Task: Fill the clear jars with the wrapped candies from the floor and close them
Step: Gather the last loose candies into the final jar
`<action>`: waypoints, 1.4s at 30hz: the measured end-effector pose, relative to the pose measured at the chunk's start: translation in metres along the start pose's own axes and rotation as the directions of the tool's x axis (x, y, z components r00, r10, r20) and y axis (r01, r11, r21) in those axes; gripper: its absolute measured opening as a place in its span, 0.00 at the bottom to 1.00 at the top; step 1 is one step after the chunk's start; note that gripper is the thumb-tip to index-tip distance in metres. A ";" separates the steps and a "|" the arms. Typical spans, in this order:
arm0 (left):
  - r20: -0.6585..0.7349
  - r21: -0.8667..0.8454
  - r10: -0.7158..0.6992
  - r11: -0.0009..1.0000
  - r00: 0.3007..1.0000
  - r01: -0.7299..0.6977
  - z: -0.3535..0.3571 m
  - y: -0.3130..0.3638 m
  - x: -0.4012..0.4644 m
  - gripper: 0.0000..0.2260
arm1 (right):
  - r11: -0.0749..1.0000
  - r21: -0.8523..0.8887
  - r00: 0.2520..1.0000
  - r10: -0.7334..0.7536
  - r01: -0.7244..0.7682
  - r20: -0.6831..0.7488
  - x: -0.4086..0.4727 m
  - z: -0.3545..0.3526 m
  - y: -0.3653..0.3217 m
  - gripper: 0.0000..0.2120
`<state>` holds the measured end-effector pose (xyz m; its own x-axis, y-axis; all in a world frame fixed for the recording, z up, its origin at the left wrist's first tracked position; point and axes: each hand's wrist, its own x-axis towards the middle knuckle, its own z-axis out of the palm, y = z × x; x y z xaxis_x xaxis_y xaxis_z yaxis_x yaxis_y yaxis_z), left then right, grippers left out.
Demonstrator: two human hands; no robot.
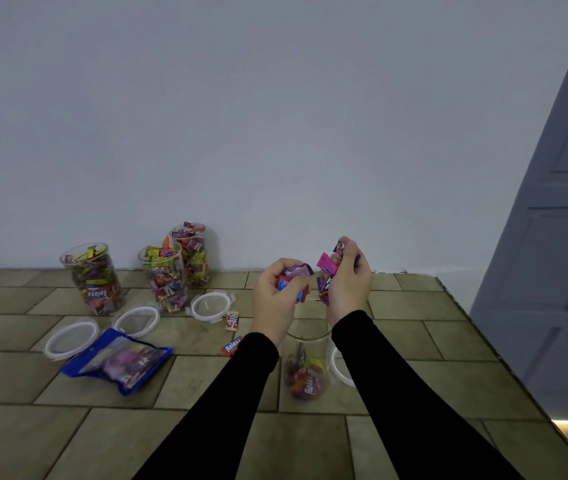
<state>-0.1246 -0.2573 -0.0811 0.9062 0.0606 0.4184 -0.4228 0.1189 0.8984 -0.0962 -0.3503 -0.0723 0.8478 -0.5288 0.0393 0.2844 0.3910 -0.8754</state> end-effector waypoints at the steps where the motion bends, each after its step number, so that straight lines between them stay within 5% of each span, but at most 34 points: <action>1: 0.002 -0.001 0.006 1.000 1.000 -0.006 0.000 -0.001 0.000 0.04 | 1.000 -0.004 1.000 0.004 -0.004 0.001 0.000 0.000 0.000 0.12; 10: 0.053 -0.067 0.003 0.998 0.999 0.001 0.002 0.002 0.000 0.15 | 0.999 -0.039 0.999 -0.034 0.034 -0.003 0.001 0.000 0.005 0.12; 22: 0.120 -0.131 0.011 0.991 0.993 0.005 -0.002 -0.003 0.000 0.06 | 0.999 -0.052 1.000 -0.015 0.015 -0.001 -0.005 -0.001 -0.002 0.12; 27: -0.051 -0.062 0.064 0.996 0.997 -0.067 -0.004 -0.009 -0.001 0.12 | 0.999 -0.037 1.000 0.020 -0.020 0.013 -0.008 -0.002 -0.006 0.13; 30: -0.121 -0.037 -0.067 0.997 0.990 0.063 -0.011 -0.032 -0.008 0.17 | 1.000 -0.002 0.999 0.022 -0.022 0.028 -0.010 -0.003 -0.008 0.12; 34: -0.005 -0.160 -0.412 0.900 0.911 0.405 -0.012 -0.062 -0.016 0.31 | 0.999 0.038 0.998 0.002 -0.004 0.063 -0.009 -0.002 -0.008 0.12; 42: 0.038 -0.234 -0.449 0.864 0.893 0.445 -0.010 -0.068 -0.013 0.35 | 0.999 -0.052 0.955 0.002 0.014 0.296 -0.009 0.002 -0.008 0.12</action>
<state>-0.1074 -0.2560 -0.1484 0.9990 -0.0370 -0.0250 0.0367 0.3617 0.9316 -0.1050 -0.3476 -0.0650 0.9429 -0.2813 0.1784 0.2727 0.3441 -0.8985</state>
